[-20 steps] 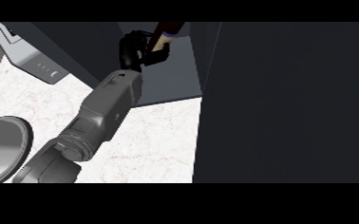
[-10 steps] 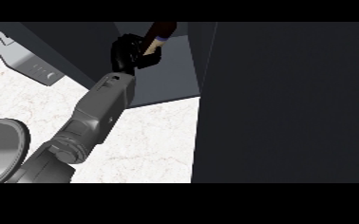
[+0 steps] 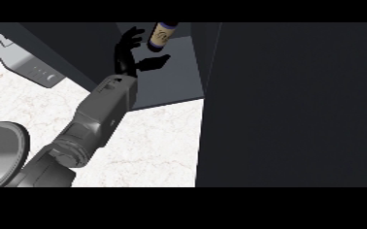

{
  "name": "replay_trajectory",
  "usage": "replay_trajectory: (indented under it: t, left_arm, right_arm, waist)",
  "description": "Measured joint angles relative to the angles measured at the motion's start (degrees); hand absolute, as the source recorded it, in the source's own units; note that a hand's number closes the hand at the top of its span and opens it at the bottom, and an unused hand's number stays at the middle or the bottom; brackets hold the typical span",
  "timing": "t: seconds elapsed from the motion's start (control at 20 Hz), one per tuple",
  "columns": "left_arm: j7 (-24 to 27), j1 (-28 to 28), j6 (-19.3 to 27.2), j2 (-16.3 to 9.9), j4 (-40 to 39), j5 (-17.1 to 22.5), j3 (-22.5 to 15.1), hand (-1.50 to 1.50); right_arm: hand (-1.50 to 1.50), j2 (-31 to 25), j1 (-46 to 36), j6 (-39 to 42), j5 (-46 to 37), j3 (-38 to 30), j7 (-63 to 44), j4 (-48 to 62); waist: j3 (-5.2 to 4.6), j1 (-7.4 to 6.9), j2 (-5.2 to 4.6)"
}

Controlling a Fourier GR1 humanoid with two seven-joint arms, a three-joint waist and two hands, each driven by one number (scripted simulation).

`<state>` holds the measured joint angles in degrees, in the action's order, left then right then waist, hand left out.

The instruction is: Pick up the wine, place it into the cabinet and close the cabinet

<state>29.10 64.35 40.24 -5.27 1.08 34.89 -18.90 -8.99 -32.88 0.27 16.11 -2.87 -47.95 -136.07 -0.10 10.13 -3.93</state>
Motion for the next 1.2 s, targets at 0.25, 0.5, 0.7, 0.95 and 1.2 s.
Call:
replay_trajectory:
  t: [0.25, 0.5, 0.7, 0.95, 1.2]
  left_arm:
    - [-0.36, 0.19, -0.84, 0.08, -0.01, 0.22, 0.23, -1.5]
    - [1.14, 0.18, -2.21, 0.21, 0.38, -0.23, -0.17, -1.5]
    - [1.44, 0.05, -7.15, 0.61, 1.15, -0.82, -0.86, -1.5]
    - [4.1, -0.1, -16.51, 1.27, 3.92, -0.56, -0.59, -1.5]
    - [8.92, -0.2, -26.22, 2.44, 7.75, 1.75, 1.97, -1.5]
  right_arm:
    - [-1.5, 0.05, -0.19, 0.09, -0.05, 0.52, 0.09, 0.06]
    - [-1.5, 0.11, 0.11, 0.01, 0.01, 0.32, -0.1, 0.03]
    - [-1.5, 0.08, -0.1, -0.32, 0.01, 0.35, -0.5, -0.05]
    - [-1.5, -0.1, -0.86, -1.12, -0.13, 0.23, -1.4, -0.02]
    - [-1.5, -0.32, -0.26, -1.91, -0.75, 0.02, -1.49, -0.08]
  waist:
    - [-0.07, -0.18, -0.08]
    - [-0.33, -0.41, -0.07]
    - [-0.62, -1.01, 0.22]
    - [-0.65, -2.69, 0.89]
    - [-0.5, -4.73, 1.71]
